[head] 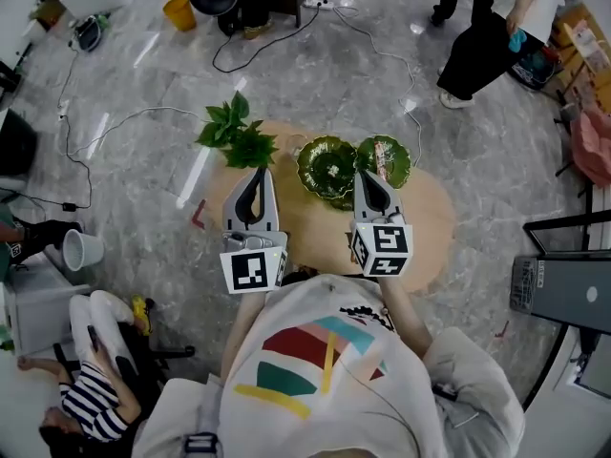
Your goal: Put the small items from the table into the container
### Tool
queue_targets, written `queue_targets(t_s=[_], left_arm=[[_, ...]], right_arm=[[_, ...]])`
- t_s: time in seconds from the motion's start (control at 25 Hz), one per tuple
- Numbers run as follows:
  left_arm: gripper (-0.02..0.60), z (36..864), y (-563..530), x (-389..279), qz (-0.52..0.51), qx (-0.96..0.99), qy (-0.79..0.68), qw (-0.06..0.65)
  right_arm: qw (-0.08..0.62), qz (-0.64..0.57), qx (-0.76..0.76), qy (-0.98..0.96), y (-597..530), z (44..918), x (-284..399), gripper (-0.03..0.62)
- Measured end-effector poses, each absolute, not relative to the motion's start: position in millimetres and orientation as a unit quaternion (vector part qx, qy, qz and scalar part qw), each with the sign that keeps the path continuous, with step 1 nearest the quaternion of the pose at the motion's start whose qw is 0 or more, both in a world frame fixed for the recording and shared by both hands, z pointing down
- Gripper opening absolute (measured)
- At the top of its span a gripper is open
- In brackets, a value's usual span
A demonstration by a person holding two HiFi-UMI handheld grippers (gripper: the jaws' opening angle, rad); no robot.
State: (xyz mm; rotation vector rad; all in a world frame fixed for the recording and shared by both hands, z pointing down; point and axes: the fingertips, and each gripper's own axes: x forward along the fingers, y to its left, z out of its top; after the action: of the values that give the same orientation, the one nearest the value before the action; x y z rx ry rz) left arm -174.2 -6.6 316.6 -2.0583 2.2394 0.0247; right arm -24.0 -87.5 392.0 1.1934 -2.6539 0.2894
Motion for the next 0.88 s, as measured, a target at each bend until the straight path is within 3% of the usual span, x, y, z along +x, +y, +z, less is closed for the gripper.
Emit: queue_targets(t_s=[0.68,0.88], left_arm=[[0.008,314.2,2.0,-177.9,0.019,-0.674,0.737,0.048],[0.008,322.2,-4.2,-174.6,0.015,-0.686,0.727,0.039]], right_arm=[[0.12,0.088,0.363,-0.92,-68.3,395.9,-50.2,0.014],[0.081,0.132,0.376,-0.914,-65.9,399.3,-37.5,0.015]])
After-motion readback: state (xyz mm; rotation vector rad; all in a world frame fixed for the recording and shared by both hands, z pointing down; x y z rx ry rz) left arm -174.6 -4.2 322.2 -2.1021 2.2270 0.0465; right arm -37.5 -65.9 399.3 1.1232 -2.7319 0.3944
